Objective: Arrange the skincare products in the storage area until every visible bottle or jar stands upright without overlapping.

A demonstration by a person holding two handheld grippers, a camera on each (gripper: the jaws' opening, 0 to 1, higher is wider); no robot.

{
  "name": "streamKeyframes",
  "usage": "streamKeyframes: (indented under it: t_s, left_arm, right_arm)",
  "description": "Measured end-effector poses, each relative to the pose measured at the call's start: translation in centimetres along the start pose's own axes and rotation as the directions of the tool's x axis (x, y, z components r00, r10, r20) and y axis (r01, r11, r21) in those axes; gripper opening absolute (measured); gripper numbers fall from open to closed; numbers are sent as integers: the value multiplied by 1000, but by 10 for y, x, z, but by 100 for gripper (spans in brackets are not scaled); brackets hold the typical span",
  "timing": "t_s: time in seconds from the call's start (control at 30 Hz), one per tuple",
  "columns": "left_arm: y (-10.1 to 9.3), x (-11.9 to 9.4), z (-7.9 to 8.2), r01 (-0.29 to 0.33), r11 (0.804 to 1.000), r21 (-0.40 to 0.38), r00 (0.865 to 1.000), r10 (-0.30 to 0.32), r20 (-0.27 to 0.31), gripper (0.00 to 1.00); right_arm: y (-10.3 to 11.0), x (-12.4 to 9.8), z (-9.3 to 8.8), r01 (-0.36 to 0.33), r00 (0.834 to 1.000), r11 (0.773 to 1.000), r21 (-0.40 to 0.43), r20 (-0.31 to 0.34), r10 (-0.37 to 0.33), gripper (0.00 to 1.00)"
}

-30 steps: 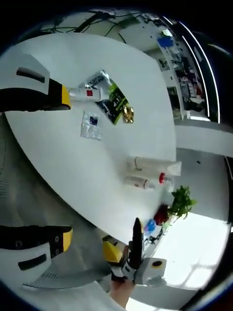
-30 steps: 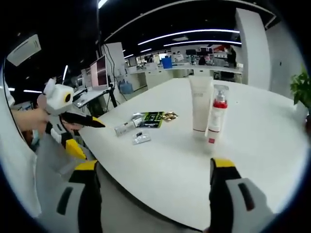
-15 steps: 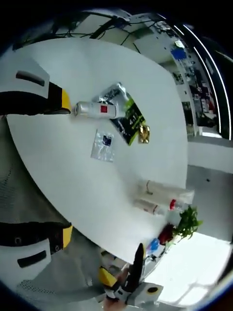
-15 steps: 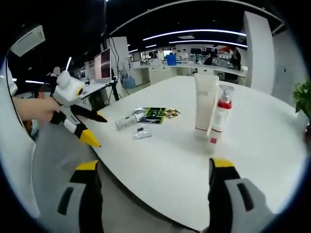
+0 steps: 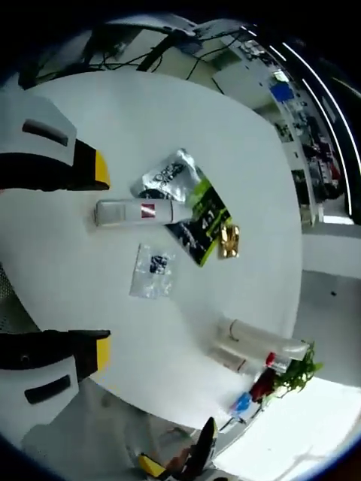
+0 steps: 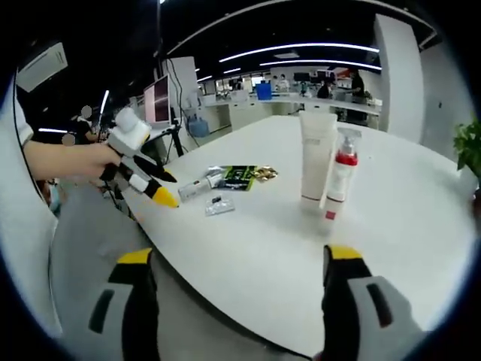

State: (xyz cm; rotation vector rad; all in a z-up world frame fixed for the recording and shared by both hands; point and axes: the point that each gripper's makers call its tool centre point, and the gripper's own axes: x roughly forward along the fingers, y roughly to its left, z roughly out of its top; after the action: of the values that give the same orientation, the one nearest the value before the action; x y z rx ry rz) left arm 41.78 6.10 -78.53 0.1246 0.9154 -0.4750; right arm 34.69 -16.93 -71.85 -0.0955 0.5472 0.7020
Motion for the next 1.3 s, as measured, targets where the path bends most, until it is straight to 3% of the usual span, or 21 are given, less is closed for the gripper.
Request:
streamKeyframes:
  t_s: [0.17,0.43,0.77,1.07,1.3]
  left_arm:
    - [9,9,5,-9,1000,9,1000,9,-27,59]
    - [27,20,16,-24,998,58,997,28,-66,49]
    - [35,36,26,-3,995,103,993,15,-116,37]
    - [40,50,26,20,993,117,983,3,-186,29]
    - [40,57,20,22,995,95,966,4,-260,26]
  right_arm:
    - [-1,0,0,3,1000,1000,9,-1,-3,92]
    - [-3,0,-1,12,1000,1000,25,-2,-12,92]
    - [-5,0,-2,18,1000,999,33,-6,-18,92]
    - [-7,0,-2,27,1000,999,45,-7,-27,91]
    - [-7,0,-3,28,1000,998,47,-8,-28,91]
